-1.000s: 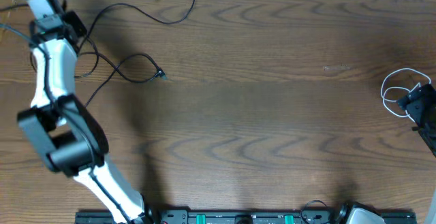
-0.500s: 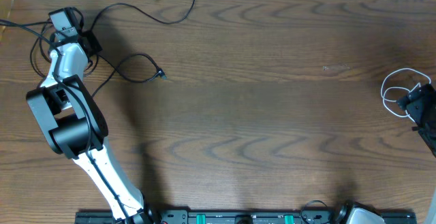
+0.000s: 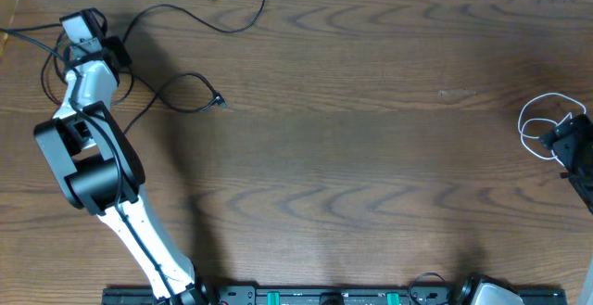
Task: Untangle cables
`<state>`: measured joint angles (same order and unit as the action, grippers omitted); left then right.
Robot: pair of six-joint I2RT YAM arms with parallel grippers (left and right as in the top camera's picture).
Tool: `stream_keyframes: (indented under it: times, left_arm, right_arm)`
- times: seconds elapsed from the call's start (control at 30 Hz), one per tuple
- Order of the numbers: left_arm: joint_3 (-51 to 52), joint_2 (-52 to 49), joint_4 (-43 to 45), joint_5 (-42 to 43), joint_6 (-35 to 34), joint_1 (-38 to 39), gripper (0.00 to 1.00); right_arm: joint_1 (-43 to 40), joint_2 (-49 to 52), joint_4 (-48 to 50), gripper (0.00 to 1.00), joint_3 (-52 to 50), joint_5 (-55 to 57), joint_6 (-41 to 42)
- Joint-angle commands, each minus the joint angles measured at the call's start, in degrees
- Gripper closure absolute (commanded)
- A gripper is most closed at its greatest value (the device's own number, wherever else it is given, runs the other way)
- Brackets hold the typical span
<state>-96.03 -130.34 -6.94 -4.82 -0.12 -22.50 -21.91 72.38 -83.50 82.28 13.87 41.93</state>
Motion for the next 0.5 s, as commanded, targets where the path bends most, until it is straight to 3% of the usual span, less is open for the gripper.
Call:
stream_keyframes:
  times: [0.0, 0.47]
  left_arm:
    - [0.0, -4.2, 0.8, -0.5, 0.8, -0.4, 0.92]
    - [-0.1, -4.4, -1.4, -3.7, 0.8, -1.4, 0.92]
  right_arm:
    - [-0.3, -0.1, -0.1, 0.01, 0.0, 0.5, 0.9]
    - [-0.3, -0.1, -0.1, 0.01, 0.0, 0.5, 0.9]
